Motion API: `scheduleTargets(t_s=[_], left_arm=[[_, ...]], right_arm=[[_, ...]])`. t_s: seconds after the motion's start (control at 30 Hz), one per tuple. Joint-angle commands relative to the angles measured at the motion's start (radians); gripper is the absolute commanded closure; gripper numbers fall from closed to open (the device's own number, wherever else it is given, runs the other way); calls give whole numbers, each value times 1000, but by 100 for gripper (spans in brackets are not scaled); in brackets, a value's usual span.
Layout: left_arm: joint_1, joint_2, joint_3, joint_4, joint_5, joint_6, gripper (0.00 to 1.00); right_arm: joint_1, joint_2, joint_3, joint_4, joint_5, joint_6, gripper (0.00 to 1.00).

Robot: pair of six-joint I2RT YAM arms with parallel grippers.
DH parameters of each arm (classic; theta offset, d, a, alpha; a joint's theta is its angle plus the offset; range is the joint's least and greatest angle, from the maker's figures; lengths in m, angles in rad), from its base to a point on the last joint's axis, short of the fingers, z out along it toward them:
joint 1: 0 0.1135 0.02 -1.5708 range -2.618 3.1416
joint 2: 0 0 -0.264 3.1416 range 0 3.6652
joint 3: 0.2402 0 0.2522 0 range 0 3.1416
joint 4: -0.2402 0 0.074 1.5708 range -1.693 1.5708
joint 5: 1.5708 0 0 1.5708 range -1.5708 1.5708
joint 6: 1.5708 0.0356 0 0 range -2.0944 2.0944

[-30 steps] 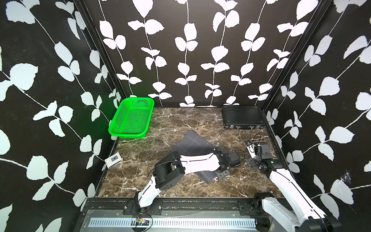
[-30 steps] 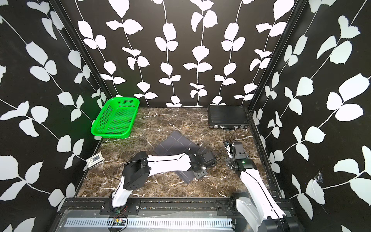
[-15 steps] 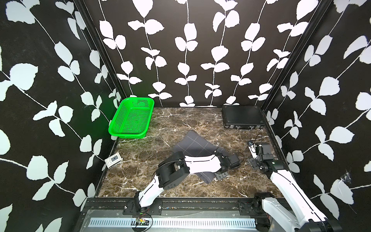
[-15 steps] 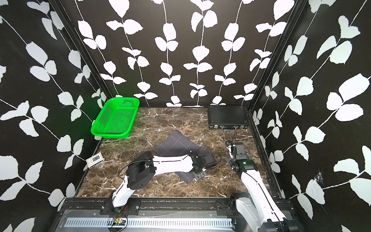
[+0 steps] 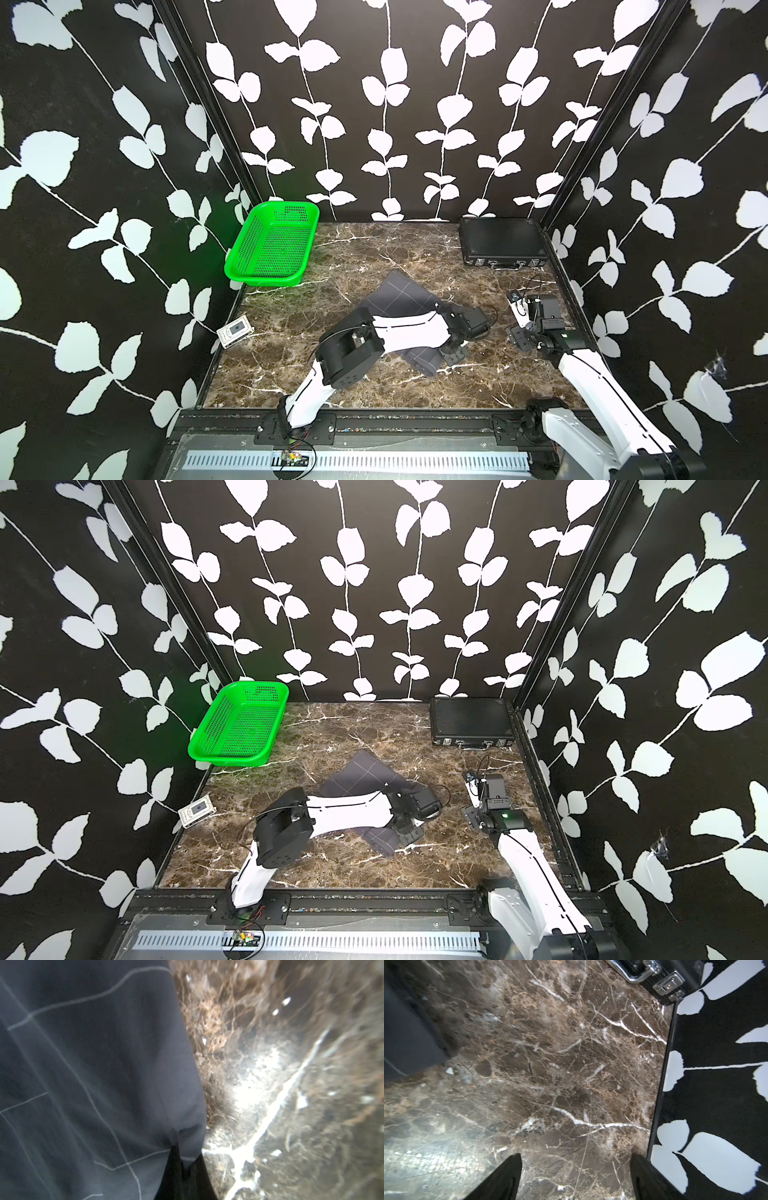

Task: Roll up the pillowcase
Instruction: Roll the pillowcase at the center of the board.

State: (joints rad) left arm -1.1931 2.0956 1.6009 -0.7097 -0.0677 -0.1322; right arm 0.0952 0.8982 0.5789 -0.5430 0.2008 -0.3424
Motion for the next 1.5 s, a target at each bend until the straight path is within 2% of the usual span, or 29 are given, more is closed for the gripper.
scheduleTargets(t_s=[0.0, 0.13, 0.27, 0.47, 0.87, 1.13, 1.47], left_arm=[[56, -131, -82, 142, 213, -62, 100], [127, -176, -197, 315, 417, -165, 100], [192, -199, -276, 437, 544, -247, 100], [280, -226, -388, 589, 644, -343, 100], [404, -267, -494, 694, 719, -414, 98], [463, -276, -525, 715, 744, -413, 90], [534, -297, -567, 731, 749, -406, 82]], right_arm=[[-6, 7, 32, 15, -64, 22, 16], [-5, 23, 41, 22, -147, 24, 17], [0, 47, 48, 26, -211, 27, 17], [40, 90, 64, 47, -257, 25, 19], [177, 241, 127, 129, -278, 63, 20], [288, 384, 197, 209, -284, 97, 21], [358, 594, 332, 283, -306, 112, 21]])
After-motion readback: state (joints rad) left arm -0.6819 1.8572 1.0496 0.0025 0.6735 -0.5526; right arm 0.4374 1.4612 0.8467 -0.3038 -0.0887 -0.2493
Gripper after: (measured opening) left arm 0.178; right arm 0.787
